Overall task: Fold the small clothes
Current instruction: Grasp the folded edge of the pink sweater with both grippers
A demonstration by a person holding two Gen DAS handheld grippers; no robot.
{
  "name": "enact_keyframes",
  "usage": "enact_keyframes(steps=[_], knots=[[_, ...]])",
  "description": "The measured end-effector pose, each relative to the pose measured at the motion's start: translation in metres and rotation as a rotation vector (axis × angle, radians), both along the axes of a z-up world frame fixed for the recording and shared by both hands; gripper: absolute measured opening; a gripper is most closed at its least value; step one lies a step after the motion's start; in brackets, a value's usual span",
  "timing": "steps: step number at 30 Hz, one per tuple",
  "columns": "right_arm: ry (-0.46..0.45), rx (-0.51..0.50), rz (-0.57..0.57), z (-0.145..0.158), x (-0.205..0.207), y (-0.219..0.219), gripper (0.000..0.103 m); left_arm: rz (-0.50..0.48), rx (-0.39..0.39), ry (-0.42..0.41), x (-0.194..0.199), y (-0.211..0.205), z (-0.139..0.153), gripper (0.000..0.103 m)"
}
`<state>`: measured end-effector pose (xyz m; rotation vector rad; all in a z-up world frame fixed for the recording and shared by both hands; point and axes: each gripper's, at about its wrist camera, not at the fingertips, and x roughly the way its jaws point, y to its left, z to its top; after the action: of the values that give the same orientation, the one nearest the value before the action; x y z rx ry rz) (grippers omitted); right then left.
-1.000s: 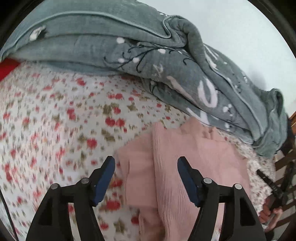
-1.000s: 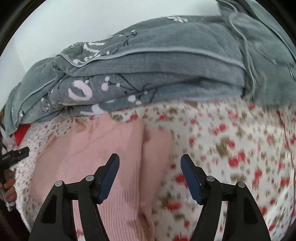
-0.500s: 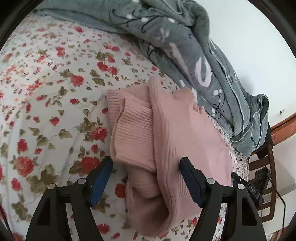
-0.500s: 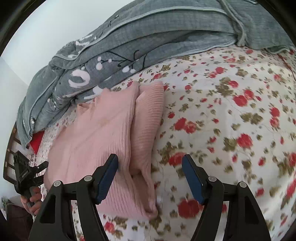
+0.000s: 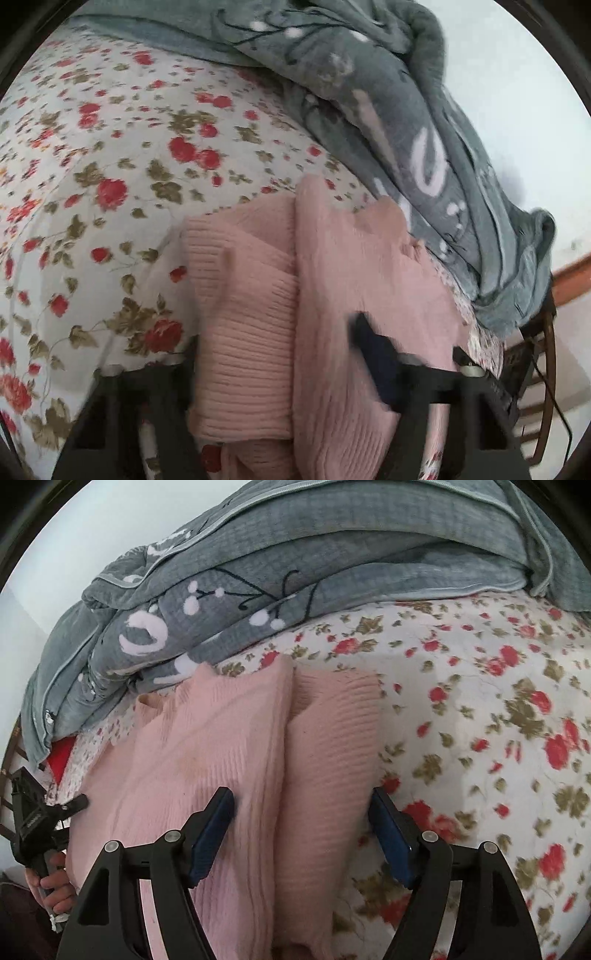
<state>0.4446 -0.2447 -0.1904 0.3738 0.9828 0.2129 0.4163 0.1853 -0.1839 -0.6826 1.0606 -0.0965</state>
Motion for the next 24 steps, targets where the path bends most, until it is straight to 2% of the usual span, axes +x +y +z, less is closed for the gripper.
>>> enact_keyframes(steps=[1,2,3,4,7,9,13,17,21,24], knots=[[-0.002,0.007,0.005,0.001,0.001,0.000,0.055,0.005,-0.002,0.010,0.001,0.001,0.000,0.037],[-0.003,0.038,0.014,0.001,0.001,-0.001,0.031,-0.006,-0.019,0.017,0.003,0.001,0.000,0.025],[0.003,0.102,0.014,0.001,0.001,-0.004,0.026,-0.010,-0.024,0.022,0.003,0.000,0.001,0.025],[0.006,0.130,0.009,0.002,0.001,-0.005,0.025,-0.012,-0.009,0.029,0.004,-0.002,0.007,0.023],[-0.037,0.049,0.004,0.023,-0.007,0.005,0.022,-0.046,0.024,-0.009,-0.001,-0.007,0.030,0.021],[-0.097,0.005,0.016,0.049,-0.020,0.017,0.022,-0.060,0.008,-0.034,-0.006,-0.007,0.046,0.021],[-0.173,-0.021,0.040,0.097,-0.048,0.038,0.022,-0.082,0.010,-0.083,-0.028,-0.007,0.079,0.021],[-0.217,-0.036,0.065,0.128,-0.086,0.054,0.021,-0.088,0.001,-0.110,-0.060,0.001,0.102,0.021],[-0.245,-0.026,0.070,0.146,-0.128,0.064,0.021,-0.096,0.033,-0.129,-0.099,0.009,0.117,0.021],[-0.250,-0.014,0.070,0.145,-0.164,0.066,0.021,-0.111,0.033,-0.131,-0.134,0.020,0.117,0.021]])
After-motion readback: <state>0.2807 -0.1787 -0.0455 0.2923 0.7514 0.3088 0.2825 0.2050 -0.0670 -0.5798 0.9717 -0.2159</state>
